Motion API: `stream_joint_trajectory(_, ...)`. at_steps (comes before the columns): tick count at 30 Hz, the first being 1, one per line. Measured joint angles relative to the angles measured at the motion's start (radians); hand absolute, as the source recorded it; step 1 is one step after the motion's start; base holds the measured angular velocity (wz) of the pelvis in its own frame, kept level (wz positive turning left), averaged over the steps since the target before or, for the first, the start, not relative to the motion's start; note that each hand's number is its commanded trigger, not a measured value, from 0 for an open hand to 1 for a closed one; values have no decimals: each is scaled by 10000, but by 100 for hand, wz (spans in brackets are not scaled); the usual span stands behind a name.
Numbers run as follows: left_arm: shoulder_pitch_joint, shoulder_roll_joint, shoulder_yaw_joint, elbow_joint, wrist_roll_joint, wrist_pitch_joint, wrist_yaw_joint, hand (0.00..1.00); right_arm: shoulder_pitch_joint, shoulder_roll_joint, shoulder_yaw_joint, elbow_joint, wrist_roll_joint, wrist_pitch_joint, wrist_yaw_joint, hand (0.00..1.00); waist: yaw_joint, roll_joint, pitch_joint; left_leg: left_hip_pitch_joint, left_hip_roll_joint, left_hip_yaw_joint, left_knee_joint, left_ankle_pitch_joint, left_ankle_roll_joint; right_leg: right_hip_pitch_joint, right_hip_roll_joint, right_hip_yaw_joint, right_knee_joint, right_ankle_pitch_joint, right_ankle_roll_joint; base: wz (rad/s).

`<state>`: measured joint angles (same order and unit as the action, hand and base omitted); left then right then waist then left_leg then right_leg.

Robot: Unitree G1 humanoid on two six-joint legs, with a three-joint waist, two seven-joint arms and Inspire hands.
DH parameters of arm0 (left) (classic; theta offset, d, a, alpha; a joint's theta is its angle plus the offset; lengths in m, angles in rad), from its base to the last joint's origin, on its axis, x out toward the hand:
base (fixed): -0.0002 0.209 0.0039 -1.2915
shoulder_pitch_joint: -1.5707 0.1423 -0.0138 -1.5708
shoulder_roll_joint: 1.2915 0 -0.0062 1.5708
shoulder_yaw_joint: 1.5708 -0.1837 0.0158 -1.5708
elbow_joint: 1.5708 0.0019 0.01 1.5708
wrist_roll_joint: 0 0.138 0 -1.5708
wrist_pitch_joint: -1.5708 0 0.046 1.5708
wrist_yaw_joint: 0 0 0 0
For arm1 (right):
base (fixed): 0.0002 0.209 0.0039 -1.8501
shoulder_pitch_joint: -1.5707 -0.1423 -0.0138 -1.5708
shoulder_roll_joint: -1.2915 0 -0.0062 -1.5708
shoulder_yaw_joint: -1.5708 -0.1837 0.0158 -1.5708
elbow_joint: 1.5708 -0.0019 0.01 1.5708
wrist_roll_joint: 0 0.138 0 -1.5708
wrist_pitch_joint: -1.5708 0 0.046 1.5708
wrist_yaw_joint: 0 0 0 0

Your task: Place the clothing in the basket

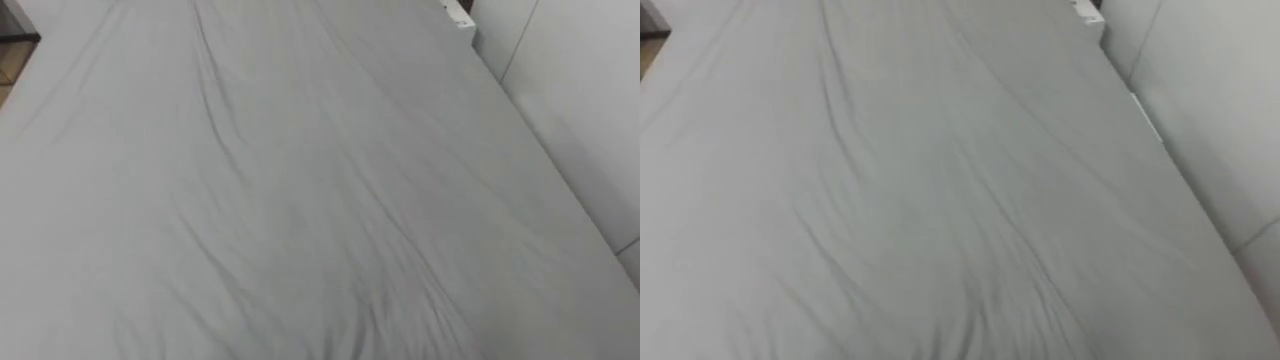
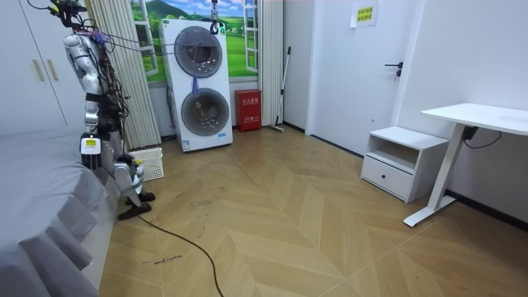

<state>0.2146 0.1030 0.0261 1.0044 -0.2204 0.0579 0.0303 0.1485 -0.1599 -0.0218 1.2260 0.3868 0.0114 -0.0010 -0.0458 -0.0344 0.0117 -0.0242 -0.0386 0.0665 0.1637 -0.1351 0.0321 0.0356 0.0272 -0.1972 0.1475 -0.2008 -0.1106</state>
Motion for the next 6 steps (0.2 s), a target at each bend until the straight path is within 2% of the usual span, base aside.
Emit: stream_joint_trajectory(6, -140, -142, 213, 113, 188, -22, 16, 0, -132, 92, 396, 598, -25, 272, 104, 0, 366, -45, -9, 117, -73, -158, -7, 0, 1, 203, -30, -82, -100, -26, 21, 8)
